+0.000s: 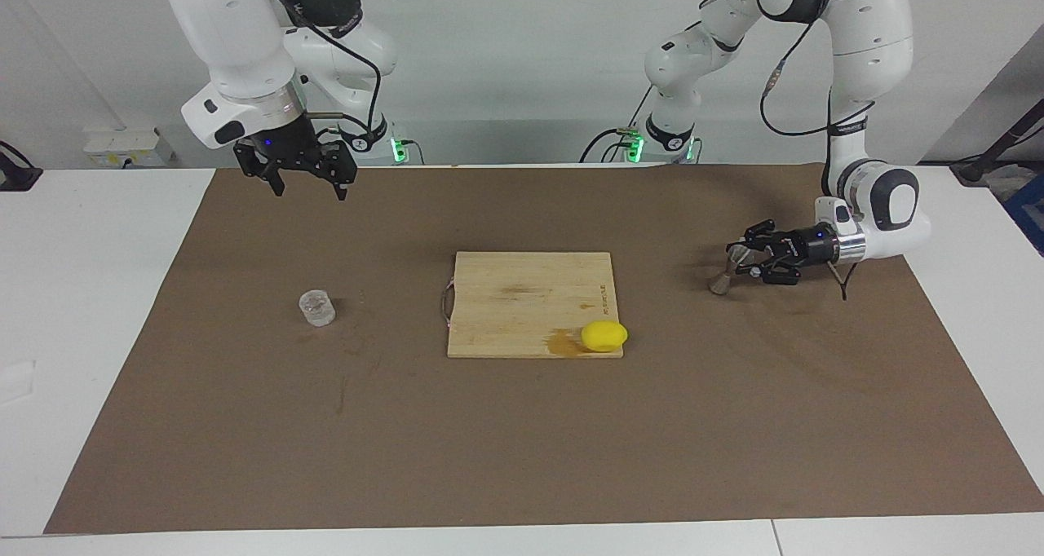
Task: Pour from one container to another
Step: 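Carry the metal cup with the left gripper onto the cutting board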
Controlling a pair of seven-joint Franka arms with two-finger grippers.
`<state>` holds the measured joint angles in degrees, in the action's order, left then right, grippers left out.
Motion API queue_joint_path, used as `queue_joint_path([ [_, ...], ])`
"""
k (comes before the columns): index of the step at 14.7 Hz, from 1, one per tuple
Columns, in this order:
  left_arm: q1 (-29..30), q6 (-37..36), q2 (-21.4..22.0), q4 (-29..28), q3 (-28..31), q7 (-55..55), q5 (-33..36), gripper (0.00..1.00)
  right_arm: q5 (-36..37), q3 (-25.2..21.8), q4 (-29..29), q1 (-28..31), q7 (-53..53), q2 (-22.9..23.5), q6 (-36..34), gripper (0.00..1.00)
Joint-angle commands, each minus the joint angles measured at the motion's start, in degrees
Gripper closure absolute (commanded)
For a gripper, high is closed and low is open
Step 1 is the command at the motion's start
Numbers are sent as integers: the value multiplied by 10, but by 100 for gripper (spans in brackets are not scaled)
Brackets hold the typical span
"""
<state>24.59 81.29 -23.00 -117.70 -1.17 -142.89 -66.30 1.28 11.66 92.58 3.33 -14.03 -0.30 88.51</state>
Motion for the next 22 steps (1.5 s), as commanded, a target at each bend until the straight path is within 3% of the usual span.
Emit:
queue_joint_path([
  [1,-34,-15,-1,10,5,36,-24,89,-13,2,10,8,11,-8,11,0],
  [6,-100,-14,8,-3,5,60,-60,87,-13,3,10,8,11,-8,6,0],
  [9,-141,-6,31,-39,6,66,-103,87,-13,2,10,8,11,-8,7,0],
  [15,-263,104,96,-119,4,68,-225,86,-13,3,10,7,14,-8,4,0],
  [22,-460,278,89,-103,4,66,-456,84,-13,2,13,16,-44,-8,11,1],
])
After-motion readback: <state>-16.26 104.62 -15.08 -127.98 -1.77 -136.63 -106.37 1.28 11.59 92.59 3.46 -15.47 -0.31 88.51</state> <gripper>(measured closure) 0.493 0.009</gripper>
